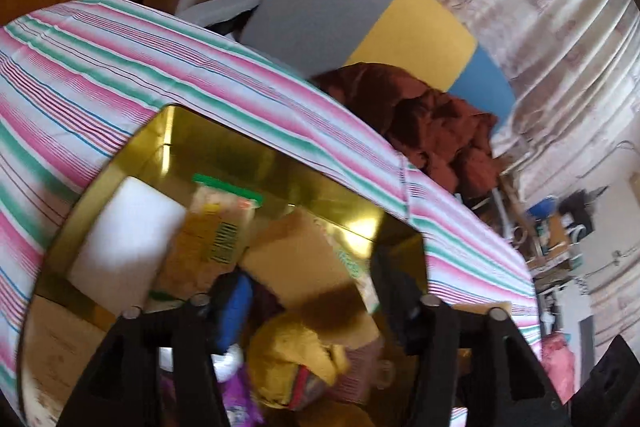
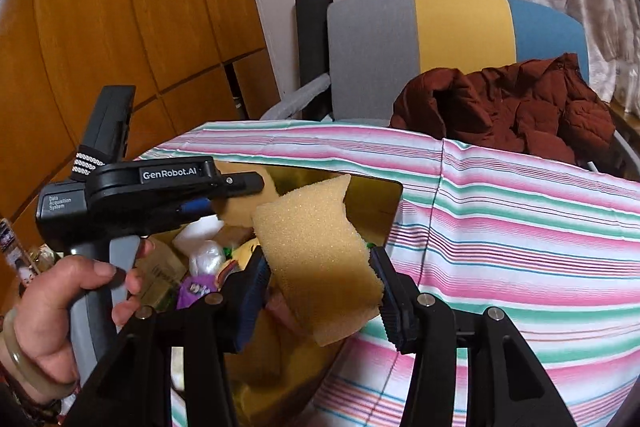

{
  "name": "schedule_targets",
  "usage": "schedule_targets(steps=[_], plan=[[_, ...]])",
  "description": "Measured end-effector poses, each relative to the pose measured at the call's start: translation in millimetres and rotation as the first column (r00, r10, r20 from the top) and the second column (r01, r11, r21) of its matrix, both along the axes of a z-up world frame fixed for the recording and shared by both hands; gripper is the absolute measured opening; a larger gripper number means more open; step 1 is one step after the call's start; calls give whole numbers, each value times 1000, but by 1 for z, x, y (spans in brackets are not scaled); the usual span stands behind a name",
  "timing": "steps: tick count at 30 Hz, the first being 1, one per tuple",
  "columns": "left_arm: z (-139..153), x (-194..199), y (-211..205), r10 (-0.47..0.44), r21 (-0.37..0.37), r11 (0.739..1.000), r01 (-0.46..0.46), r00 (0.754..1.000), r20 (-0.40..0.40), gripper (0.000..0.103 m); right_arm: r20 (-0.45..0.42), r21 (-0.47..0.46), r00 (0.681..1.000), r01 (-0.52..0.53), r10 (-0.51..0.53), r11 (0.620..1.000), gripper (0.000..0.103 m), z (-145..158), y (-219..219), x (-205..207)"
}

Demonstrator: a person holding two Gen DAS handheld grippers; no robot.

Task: Organize objects
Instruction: 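Release the sponge block into the tray with the left tool while the right releases its sponge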

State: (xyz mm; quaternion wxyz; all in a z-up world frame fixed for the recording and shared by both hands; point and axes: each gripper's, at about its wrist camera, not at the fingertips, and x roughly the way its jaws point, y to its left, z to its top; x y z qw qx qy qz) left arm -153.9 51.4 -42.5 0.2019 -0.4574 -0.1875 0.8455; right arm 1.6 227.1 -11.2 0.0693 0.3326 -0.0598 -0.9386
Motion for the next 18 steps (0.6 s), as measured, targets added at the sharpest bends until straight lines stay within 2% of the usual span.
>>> schedule_targets(steps=[2, 3, 12, 17, 18], plan=[[4, 4, -7, 25, -6, 1000, -25, 999, -31, 80, 13, 3, 1000, -1, 1, 1000, 51, -3, -1, -7], [6, 7, -10, 32, -2, 999, -32, 999, -40, 83, 18, 10, 1000, 1, -1, 1000, 52, -3, 0, -11], [24, 49, -57, 177, 51, 984, -173, 978, -106, 83, 47, 34, 999, 17, -19, 999, 53, -8, -5, -58], [25, 73, -67, 200, 72, 979, -193, 972, -122, 82, 99, 6, 995, 8, -9, 1000, 56, -18, -11, -85], [25, 76, -68, 199, 74, 979, -191, 973, -121, 82, 109, -4, 994, -2, 2, 1000, 60, -20, -12, -89]])
